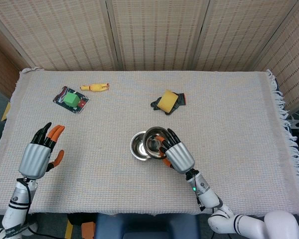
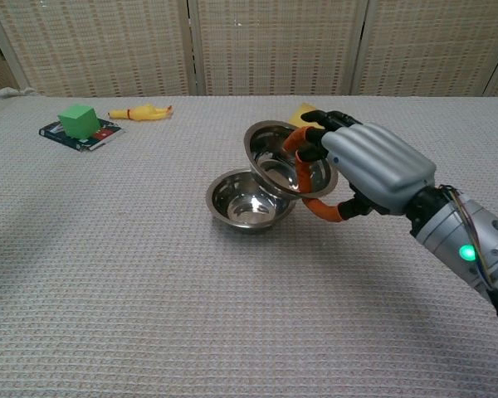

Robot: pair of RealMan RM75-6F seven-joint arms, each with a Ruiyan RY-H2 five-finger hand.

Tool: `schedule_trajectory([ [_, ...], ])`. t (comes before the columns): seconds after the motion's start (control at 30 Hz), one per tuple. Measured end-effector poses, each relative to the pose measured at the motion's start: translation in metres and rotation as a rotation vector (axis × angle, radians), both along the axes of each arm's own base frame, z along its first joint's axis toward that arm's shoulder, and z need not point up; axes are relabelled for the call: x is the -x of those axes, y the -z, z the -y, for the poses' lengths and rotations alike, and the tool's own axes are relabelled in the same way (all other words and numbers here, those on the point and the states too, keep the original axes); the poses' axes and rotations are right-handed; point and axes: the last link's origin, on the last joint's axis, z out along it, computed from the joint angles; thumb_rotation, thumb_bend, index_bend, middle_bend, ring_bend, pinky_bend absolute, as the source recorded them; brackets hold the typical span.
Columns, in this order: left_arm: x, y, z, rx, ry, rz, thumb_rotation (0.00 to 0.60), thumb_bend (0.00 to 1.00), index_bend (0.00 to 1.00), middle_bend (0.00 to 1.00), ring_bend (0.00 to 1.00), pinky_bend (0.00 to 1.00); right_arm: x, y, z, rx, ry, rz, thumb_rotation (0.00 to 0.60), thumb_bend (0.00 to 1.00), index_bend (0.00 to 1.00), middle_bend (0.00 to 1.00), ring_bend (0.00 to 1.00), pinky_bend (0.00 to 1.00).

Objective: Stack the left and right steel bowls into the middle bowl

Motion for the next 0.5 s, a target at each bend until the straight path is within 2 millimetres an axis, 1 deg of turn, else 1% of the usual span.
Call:
schedule_trajectory([
  [0.03,0.002,-0.003,0.0,-0.004,-0.005,-0.003,0.6,0.42,0.07,0.12,0.03,0.17,-0.003,0.007,0.003,-0.012,0.006,0.001,0.6,0.44,0.63,0.23,0.02,0.07],
  [0.07,0.003,-0.007,0.001,-0.01,-0.011,-0.007,0.6,0.42,0.07,0.12,0.03,0.17,-0.004,0.013,0.006,-0.022,0.013,-0.003,0.6,0.42,0.51,0.23,0.02,0.07],
  [0.1,0.005,-0.01,0.001,-0.014,-0.015,-0.009,0.6,0.42,0.07,0.12,0.03,0.17,-0.005,0.018,0.008,-0.033,0.021,-0.01,0.6,0.36,0.33,0.21,0.01,0.07],
  [0.13,0.006,-0.013,0.001,-0.017,-0.019,-0.008,0.6,0.42,0.07,0.12,0.03,0.17,-0.007,0.024,0.01,-0.052,0.032,-0.016,0.6,0.32,0.22,0.19,0.0,0.06],
  [0.17,0.007,-0.016,0.001,-0.021,-0.026,-0.004,0.6,0.42,0.07,0.12,0.03,0.17,-0.008,0.028,0.011,-0.069,0.039,-0.016,0.6,0.27,0.08,0.16,0.0,0.03],
  [0.2,0.008,-0.017,0.002,-0.023,-0.031,0.002,0.6,0.42,0.07,0.12,0.03,0.17,-0.009,0.03,0.012,-0.087,0.047,-0.014,0.6,0.23,0.01,0.13,0.0,0.01],
  [0.27,0.01,-0.02,0.002,-0.028,-0.042,0.01,0.6,0.42,0.07,0.12,0.03,0.17,-0.011,0.032,0.012,-0.114,0.055,-0.004,0.6,0.2,0.0,0.1,0.0,0.0],
  [0.33,0.01,-0.021,0.004,-0.027,-0.043,0.012,0.6,0.41,0.07,0.12,0.03,0.17,-0.012,0.027,0.01,-0.125,0.051,0.007,0.6,0.15,0.0,0.06,0.0,0.0],
  [0.4,0.009,-0.021,0.006,-0.024,-0.039,0.012,0.6,0.41,0.07,0.12,0.03,0.17,-0.012,0.019,0.009,-0.125,0.047,0.012,0.6,0.12,0.0,0.04,0.0,0.0],
  [0.5,0.008,-0.022,0.011,-0.013,-0.042,0.014,0.6,0.42,0.07,0.12,0.03,0.17,-0.008,-0.001,0.004,-0.116,0.042,0.018,0.6,0.11,0.0,0.01,0.0,0.0],
])
